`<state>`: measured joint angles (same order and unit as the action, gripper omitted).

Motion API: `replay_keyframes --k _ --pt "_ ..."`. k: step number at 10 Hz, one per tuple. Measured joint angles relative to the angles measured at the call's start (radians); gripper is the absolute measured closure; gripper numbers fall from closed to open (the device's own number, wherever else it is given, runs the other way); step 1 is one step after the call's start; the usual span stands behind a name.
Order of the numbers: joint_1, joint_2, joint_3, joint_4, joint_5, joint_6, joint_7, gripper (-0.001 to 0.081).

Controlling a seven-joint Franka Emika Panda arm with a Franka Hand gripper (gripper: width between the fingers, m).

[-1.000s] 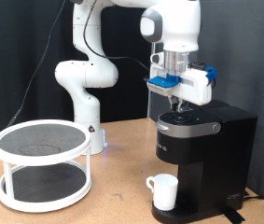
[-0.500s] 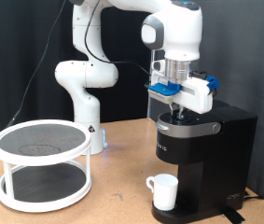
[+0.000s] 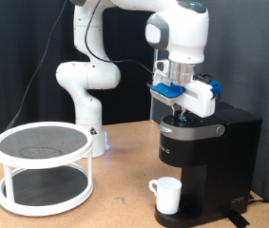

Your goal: Make a cup of coffee with the keurig machine

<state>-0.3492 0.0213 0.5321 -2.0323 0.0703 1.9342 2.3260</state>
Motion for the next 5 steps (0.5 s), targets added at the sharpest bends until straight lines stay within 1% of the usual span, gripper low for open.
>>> replay_keyframes --k 2,3,5 --pt "0.000 0.001 0.000 -0.002 0.002 0.022 0.000 0.0806" --pt "0.000 0.000 0.000 -0.008 0.010 0.056 -0.002 0.0806" --pt "0.000 -0.011 0.000 -0.033 0.056 0.135 -0.039 0.0806"
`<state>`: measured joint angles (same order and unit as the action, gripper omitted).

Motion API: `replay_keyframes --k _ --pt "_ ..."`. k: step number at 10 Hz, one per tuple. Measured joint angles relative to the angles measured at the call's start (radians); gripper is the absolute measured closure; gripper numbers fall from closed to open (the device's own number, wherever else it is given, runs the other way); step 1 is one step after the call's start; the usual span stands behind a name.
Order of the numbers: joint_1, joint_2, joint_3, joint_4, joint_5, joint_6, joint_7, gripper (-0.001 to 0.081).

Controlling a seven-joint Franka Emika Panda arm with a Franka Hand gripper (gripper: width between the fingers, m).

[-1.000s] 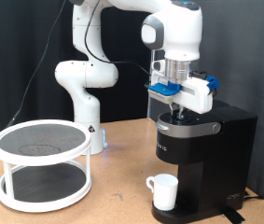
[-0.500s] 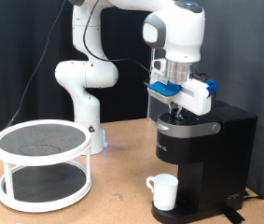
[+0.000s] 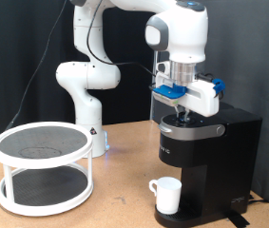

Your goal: Make a cup of coffee with the keurig machine

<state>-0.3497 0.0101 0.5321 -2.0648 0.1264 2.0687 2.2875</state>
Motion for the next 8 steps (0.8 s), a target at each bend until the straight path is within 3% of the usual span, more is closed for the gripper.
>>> replay_keyframes --k 4,8 --pt "-0.003 -0.096 -0.013 -0.054 0.157 0.096 -0.133 0.0806" --pt "-0.005 -0.177 -0.037 -0.062 0.175 0.040 -0.140 0.0806"
